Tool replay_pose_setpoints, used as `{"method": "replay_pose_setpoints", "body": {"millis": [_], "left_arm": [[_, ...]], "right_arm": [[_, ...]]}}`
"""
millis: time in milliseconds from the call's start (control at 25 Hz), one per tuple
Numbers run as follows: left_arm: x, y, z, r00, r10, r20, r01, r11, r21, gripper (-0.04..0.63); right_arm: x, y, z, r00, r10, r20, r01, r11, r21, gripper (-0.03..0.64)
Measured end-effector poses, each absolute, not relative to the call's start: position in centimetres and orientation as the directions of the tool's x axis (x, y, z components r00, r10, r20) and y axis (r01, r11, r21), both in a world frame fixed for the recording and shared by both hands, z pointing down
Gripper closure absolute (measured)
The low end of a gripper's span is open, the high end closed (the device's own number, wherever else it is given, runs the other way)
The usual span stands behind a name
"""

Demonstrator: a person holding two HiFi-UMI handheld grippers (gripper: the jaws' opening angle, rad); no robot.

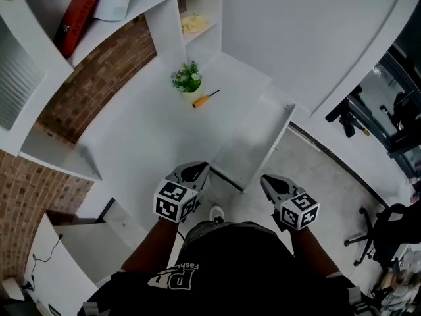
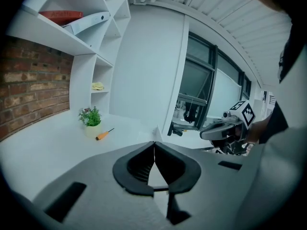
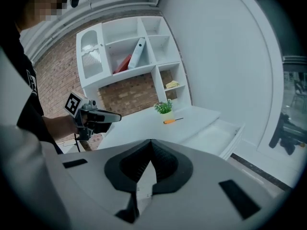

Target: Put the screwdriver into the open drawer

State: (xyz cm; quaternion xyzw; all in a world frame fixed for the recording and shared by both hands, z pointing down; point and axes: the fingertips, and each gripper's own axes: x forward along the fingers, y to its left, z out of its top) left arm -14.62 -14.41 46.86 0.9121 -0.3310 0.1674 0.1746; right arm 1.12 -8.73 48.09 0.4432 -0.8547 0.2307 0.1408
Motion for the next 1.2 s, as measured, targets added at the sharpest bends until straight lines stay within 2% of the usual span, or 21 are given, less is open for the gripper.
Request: {"method": "replay_pose_setpoints", "body": {"millis": [280,640,1200], "left_arm": [[-15.3,-19.2,48.5,0.718,-0.521,0.461,-0.647,-0.743,0.170,0.575],[-14.6,-22.8,50.1,0.703,-0.509,0.496,-0.641,-0.756,0.133,0.575],[-11.9,-29.6,53.7,0.594,-0.514,0.619,-0.674,-0.738,0.034,0.575]], "right_arm": [[0.0,-11.7,47.8,-0.540,-0.704,0.461,-0.839,0.491,-0.234,0.614],[2.0,-13.3,48.5,-0.503,-0.717,0.483,-0.863,0.445,-0.237,0.614],[4.3,-20.2,49.4,-0.583,-0.659,0.475,-0.811,0.498,-0.305,0.614]]}}
